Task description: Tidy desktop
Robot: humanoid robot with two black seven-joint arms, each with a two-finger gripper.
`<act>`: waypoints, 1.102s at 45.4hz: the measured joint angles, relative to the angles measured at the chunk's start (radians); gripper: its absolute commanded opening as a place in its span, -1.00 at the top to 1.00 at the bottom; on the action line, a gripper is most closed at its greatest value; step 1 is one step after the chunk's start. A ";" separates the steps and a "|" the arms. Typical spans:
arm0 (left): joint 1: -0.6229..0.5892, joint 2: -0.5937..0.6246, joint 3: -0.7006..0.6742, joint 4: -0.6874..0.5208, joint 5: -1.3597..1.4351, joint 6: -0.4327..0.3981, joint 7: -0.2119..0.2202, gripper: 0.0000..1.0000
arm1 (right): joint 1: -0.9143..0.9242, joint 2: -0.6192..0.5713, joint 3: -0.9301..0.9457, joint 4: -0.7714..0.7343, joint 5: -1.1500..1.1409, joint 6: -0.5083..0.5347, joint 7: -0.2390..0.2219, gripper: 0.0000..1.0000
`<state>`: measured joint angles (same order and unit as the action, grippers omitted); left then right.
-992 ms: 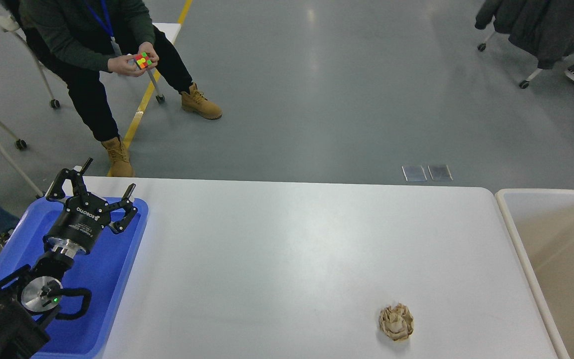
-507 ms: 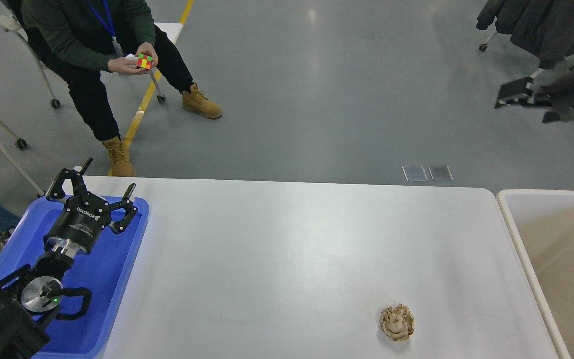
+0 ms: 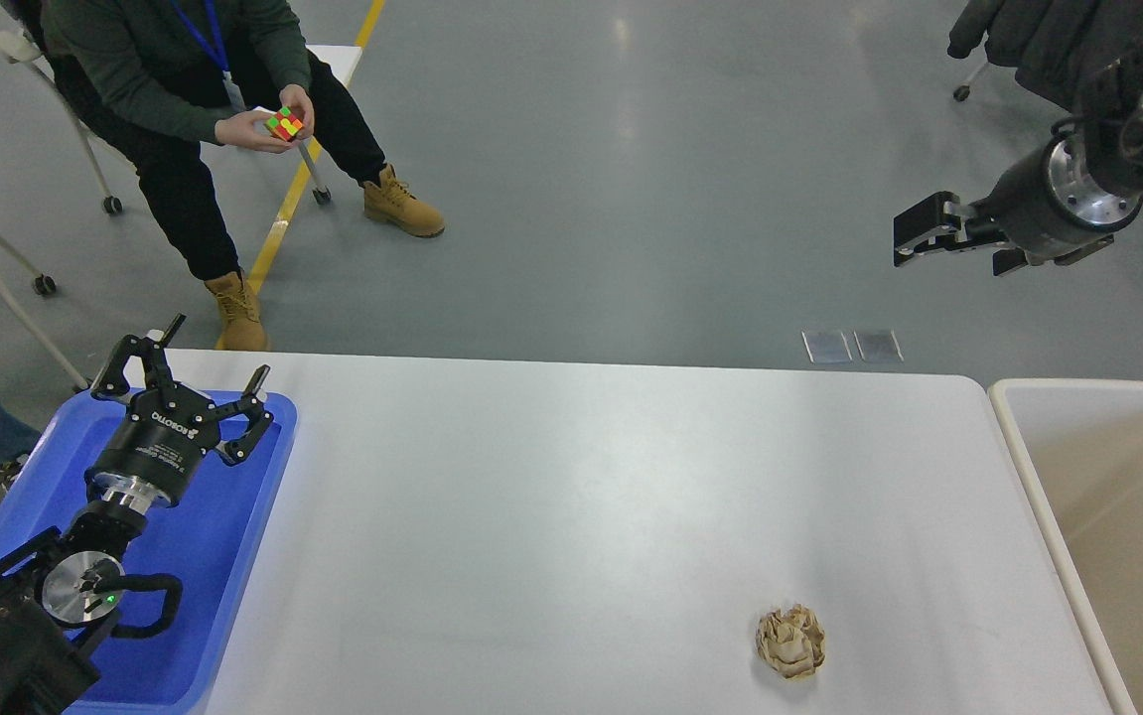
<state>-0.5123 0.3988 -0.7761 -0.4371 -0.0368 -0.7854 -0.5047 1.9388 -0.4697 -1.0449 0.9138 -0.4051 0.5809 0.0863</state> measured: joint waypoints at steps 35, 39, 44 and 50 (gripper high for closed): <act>0.000 0.000 0.000 0.000 0.000 0.000 0.000 -0.98 | 0.203 0.015 -0.158 0.424 0.093 0.069 -0.002 -0.99; 0.000 0.000 0.000 0.000 0.000 0.000 0.000 -0.98 | 0.215 0.015 -0.182 0.454 0.114 0.069 -0.002 -0.99; 0.000 0.000 0.000 0.000 0.000 0.000 0.000 -0.98 | 0.225 0.015 -0.202 0.480 0.141 0.068 -0.003 -1.00; 0.000 0.000 0.000 0.000 0.000 0.000 0.000 -0.98 | 0.232 0.015 -0.214 0.497 0.162 0.067 -0.004 -0.99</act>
<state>-0.5123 0.3988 -0.7762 -0.4372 -0.0368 -0.7854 -0.5047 2.1710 -0.4549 -1.2592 1.4106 -0.2434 0.6481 0.0827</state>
